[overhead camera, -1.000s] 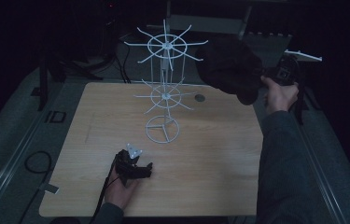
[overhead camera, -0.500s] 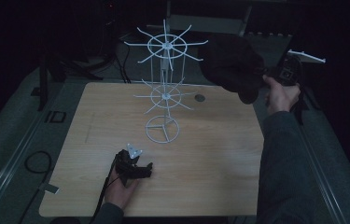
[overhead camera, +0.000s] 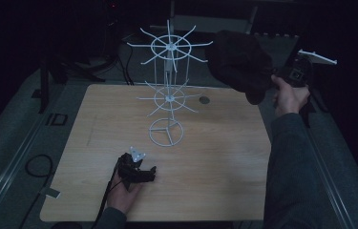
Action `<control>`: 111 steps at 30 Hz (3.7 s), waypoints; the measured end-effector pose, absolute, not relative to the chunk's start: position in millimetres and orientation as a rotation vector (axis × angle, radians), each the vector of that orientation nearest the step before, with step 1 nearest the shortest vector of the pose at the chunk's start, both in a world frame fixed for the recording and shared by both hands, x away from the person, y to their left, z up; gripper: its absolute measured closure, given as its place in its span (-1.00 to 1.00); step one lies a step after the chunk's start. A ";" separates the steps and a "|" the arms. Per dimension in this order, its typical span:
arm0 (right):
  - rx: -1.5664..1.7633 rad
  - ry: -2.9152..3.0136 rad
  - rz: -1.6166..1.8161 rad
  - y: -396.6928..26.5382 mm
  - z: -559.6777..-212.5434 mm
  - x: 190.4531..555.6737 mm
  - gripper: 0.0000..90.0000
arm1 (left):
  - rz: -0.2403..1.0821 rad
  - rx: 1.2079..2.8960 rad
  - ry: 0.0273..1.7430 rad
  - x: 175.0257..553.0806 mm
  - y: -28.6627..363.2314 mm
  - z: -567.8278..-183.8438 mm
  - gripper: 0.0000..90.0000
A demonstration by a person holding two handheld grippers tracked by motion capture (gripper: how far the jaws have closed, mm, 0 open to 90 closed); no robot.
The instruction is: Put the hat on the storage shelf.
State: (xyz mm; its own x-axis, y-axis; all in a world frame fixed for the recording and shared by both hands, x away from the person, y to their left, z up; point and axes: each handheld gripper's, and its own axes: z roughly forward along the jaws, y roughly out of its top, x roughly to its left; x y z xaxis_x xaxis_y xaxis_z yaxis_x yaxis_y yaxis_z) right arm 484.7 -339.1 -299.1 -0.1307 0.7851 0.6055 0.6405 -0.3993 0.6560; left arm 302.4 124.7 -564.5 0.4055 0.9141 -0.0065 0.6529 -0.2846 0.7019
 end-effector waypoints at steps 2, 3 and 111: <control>1.972 1.635 1.568 -339.4 -298.5 484.4 0.75 | 0.537 2.037 1.329 302.4 124.6 -564.5 -0.81; 1.970 1.635 1.572 -339.6 -298.2 484.2 0.75 | 0.537 2.037 1.329 302.4 124.6 -564.5 -0.81; 1.886 1.952 1.590 -280.0 -323.0 503.0 0.30 | 0.539 2.035 1.329 302.5 124.5 -564.6 -0.81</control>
